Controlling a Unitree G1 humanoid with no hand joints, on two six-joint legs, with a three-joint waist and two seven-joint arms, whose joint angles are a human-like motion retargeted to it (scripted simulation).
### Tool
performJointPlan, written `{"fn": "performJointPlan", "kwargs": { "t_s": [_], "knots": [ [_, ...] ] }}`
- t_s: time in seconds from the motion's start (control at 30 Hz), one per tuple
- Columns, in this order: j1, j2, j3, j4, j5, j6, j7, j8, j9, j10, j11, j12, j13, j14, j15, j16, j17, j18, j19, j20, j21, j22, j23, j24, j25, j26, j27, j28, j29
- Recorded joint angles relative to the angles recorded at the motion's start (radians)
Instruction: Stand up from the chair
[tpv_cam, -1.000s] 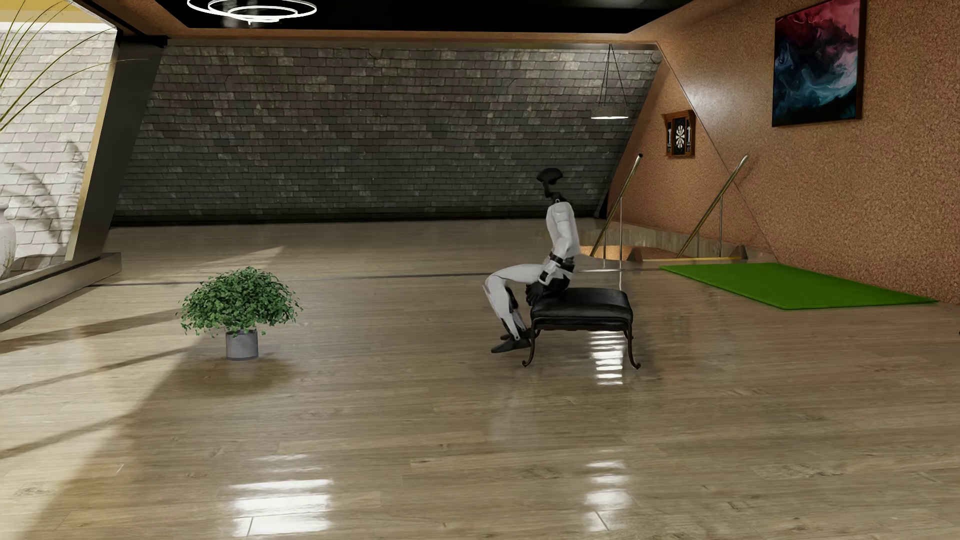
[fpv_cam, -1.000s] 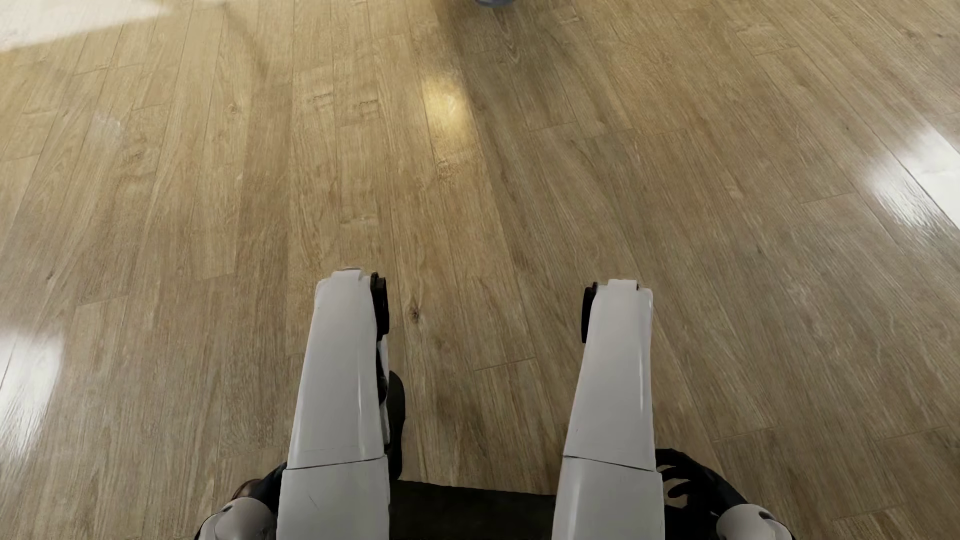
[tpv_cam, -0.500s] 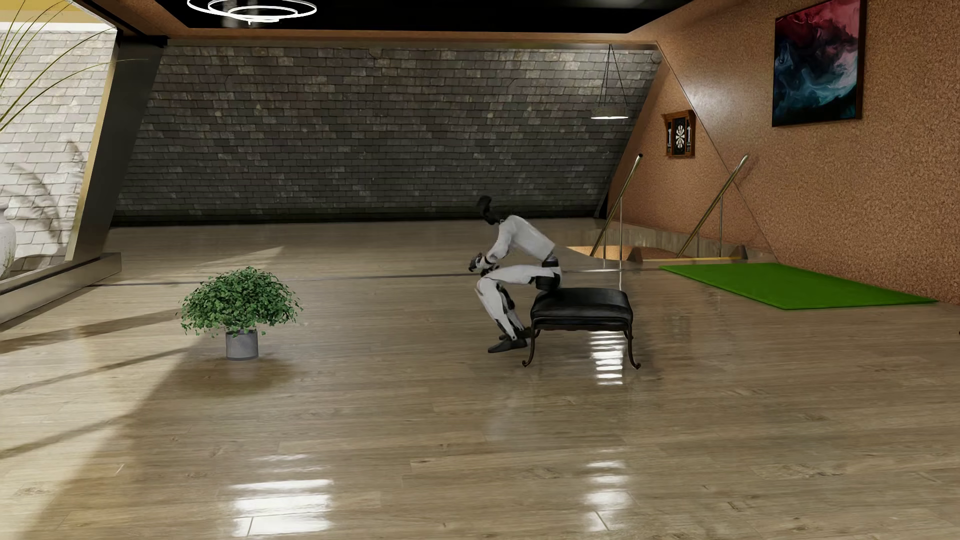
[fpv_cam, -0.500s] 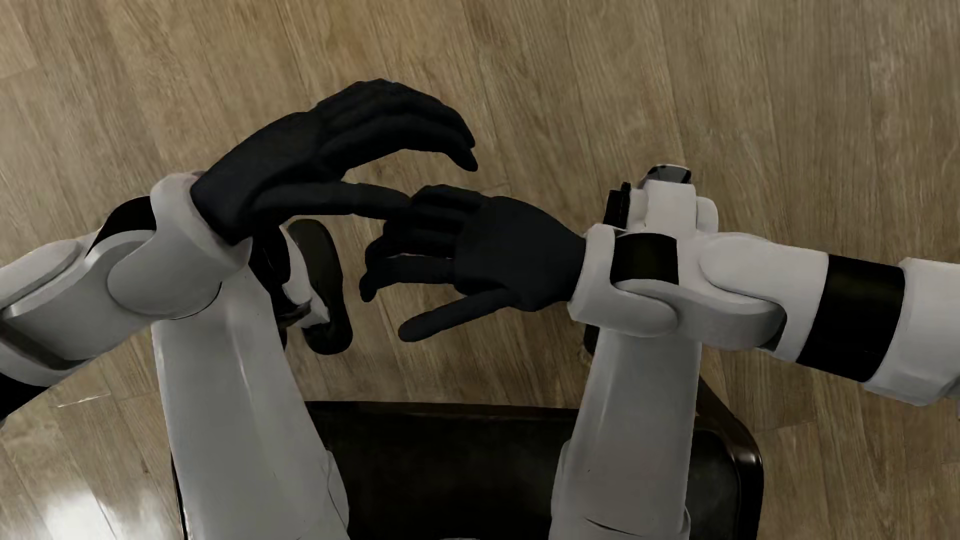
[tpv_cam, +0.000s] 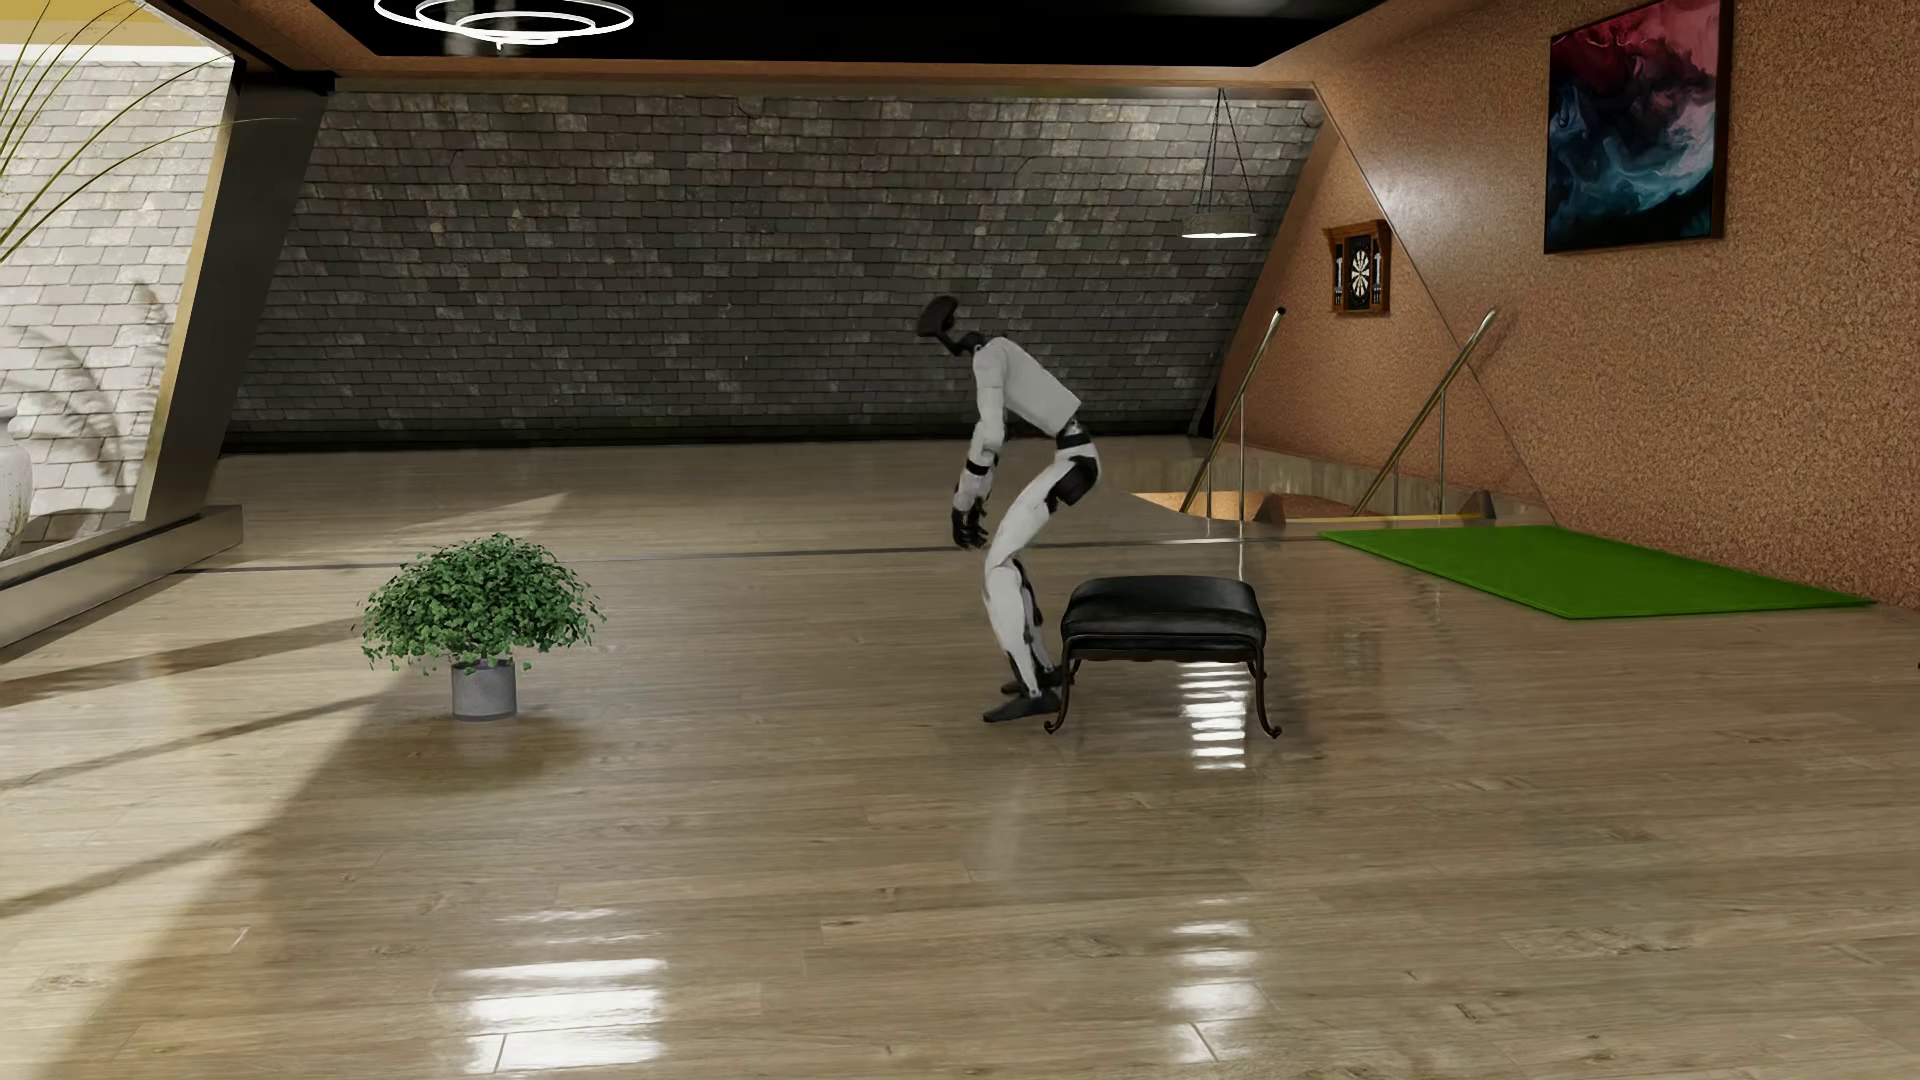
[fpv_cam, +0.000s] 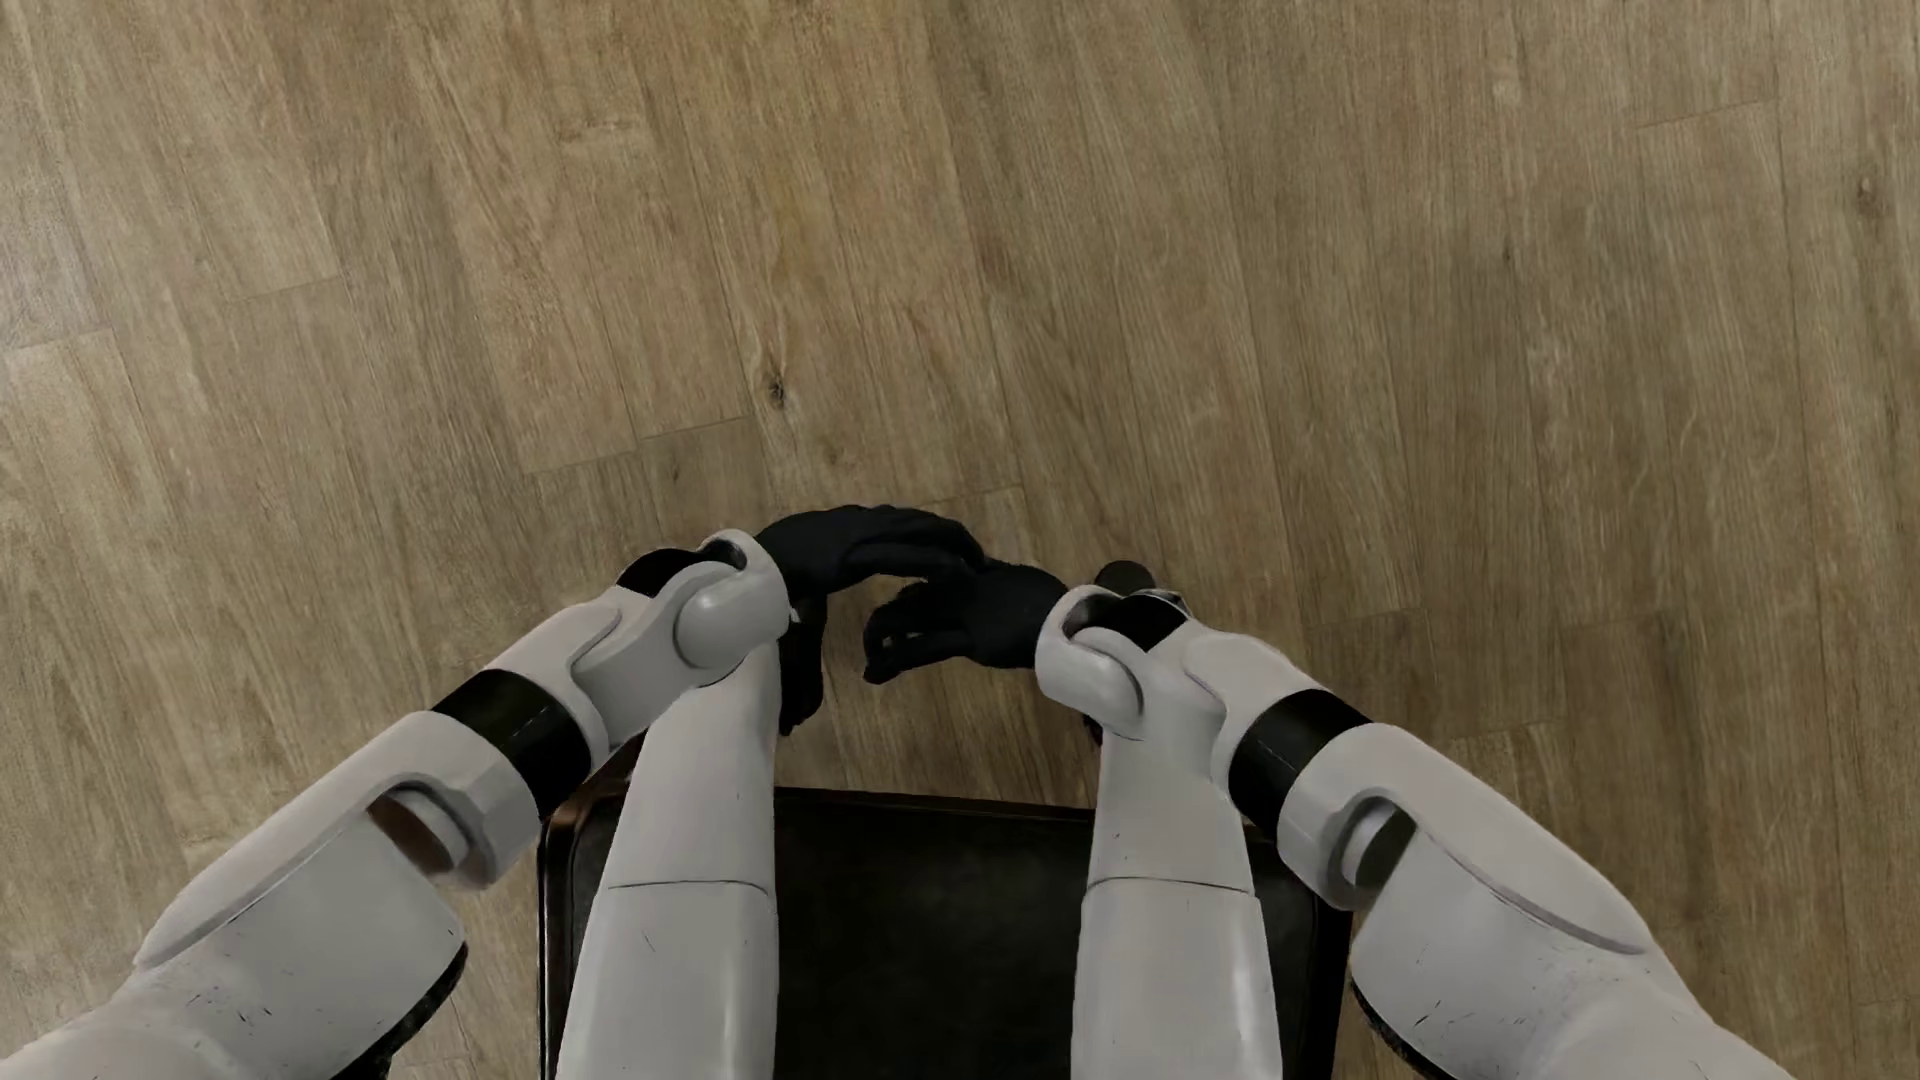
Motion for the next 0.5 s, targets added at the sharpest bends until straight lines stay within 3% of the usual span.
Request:
{"fn": "performJointPlan", "kwargs": {
  "t_s": [0.03,0.07,0.13,0.2,0.27,0.4,0.5],
  "knots": [
    [0.092,0.090,0.000,-0.004,-0.001,0.006,0.016,-0.019,-0.044,-0.101,-0.093,0.034,0.048,0.031,0.025,-0.066,0.046,0.000,-0.004,0.012,-0.031,0.101,0.062,0.035,-0.012,0.027,0.020,-0.054,0.086],
    [0.192,0.184,-0.004,-0.015,-0.004,0.013,0.028,-0.041,-0.091,-0.207,-0.185,0.079,0.108,0.062,0.045,-0.116,0.080,0.004,-0.010,0.023,-0.080,0.160,0.118,0.050,0.030,0.065,0.076,-0.093,0.128],
    [0.399,0.374,-0.011,-0.040,0.013,0.022,0.048,-0.080,-0.189,-0.419,-0.364,0.202,0.247,0.116,0.082,-0.150,0.107,0.028,-0.038,0.080,-0.183,0.201,0.161,0.012,0.137,0.124,0.175,-0.132,0.144],
    [0.583,0.544,-0.012,-0.054,0.045,0.029,0.062,-0.115,-0.299,-0.599,-0.525,0.344,0.382,0.156,0.110,-0.138,0.076,0.048,-0.066,0.162,-0.269,0.208,0.114,-0.077,0.211,0.161,0.181,-0.119,0.161],
    [0.732,0.675,-0.012,-0.060,0.064,0.029,0.082,-0.140,-0.412,-0.746,-0.648,0.479,0.504,0.182,0.125,-0.107,0.028,0.057,-0.078,0.247,-0.341,0.203,0.036,-0.164,0.241,0.182,0.177,-0.082,0.161],
    [0.939,0.894,-0.025,-0.061,0.073,0.035,0.120,-0.198,-0.546,-0.861,-0.797,0.663,0.693,0.160,0.122,-0.079,-0.023,0.038,-0.079,0.390,-0.531,0.245,0.035,-0.204,0.281,0.156,0.159,-0.023,0.127],
    [1.041,0.999,-0.036,-0.067,0.069,0.045,0.141,-0.231,-0.602,-0.903,-0.835,0.714,0.760,0.147,0.098,-0.093,0.003,0.025,-0.078,0.430,-0.615,0.381,0.232,-0.202,0.331,0.181,0.227,-0.016,0.033]
  ]
}}
